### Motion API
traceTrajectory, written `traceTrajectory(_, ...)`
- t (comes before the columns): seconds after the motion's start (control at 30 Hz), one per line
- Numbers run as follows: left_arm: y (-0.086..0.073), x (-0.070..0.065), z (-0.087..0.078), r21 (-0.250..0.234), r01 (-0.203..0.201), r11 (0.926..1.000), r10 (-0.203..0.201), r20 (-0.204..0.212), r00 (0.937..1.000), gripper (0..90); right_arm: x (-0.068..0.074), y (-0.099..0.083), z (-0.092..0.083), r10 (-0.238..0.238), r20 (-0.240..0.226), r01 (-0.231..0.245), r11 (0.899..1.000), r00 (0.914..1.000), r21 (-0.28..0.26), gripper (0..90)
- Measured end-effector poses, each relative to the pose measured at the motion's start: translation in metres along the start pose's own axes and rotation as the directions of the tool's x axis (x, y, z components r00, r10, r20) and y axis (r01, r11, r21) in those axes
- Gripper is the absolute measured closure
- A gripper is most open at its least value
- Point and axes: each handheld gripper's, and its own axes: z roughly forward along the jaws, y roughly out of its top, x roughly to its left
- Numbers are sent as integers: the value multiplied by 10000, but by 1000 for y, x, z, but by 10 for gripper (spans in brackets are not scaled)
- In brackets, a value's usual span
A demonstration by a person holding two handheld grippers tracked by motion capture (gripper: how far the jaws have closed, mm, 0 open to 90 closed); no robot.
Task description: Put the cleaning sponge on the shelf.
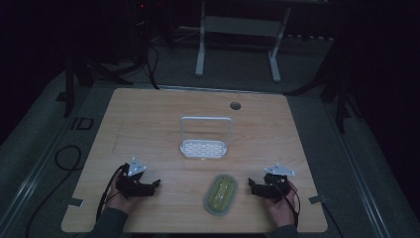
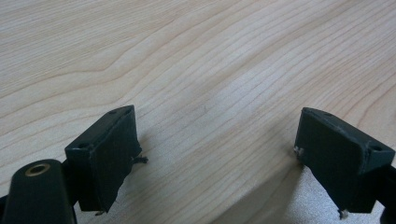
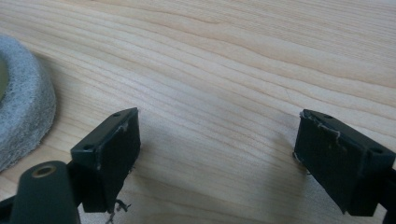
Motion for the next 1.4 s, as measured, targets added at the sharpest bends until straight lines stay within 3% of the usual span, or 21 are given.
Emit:
traceTrajectory(0.23, 0, 0, 0, -3, 4, 10000, -4, -3, 10000, 135, 0, 0, 0, 55, 42, -55, 10000, 10000, -22, 165)
traceTrajectory(0.4, 0, 0, 0, 1, 14, 10000, -14, 5, 10000, 135, 2, 0, -8, 311, 274, -307, 9994, 9991, -134, 397)
traceTrajectory(0.57, 0, 0, 0, 0, 19, 10000, -19, 3, 10000, 135, 5, 2, -17, 374, 133, -369, 9987, 9992, -344, 498)
traceTrajectory(0.73, 0, 0, 0, 1, 6, 10000, -6, -5, 10000, 135, 20, 6, -33, -377, -489, 345, 9974, 9981, -634, 736)
traceTrajectory(0.77, 0, 0, 0, 1, 6, 10000, -6, -5, 10000, 135, 20, 6, -33, -377, -489, 345, 9974, 9981, -634, 736)
traceTrajectory(0.87, 0, 0, 0, 1, 8, 10000, -8, -5, 10000, 135, 31, 9, -40, -660, -832, 589, 9946, 9943, -856, 892)
traceTrajectory(1.0, 0, 0, 0, 2, 8, 10000, -8, -5, 10000, 135, 38, 11, -44, -777, -1153, 669, 9933, 9903, -945, 900)
traceTrajectory(1.13, 0, 0, 0, 1, 11, 10000, -11, -4, 10000, 135, 55, 14, -53, -1133, -1558, 942, 9877, 9813, -1252, 900)
traceTrajectory(1.4, 0, 0, 0, 2, 11, 10000, -11, -5, 10000, 135, 69, 19, -60, -1489, -2100, 1171, 9807, 9663, -1563, 900)
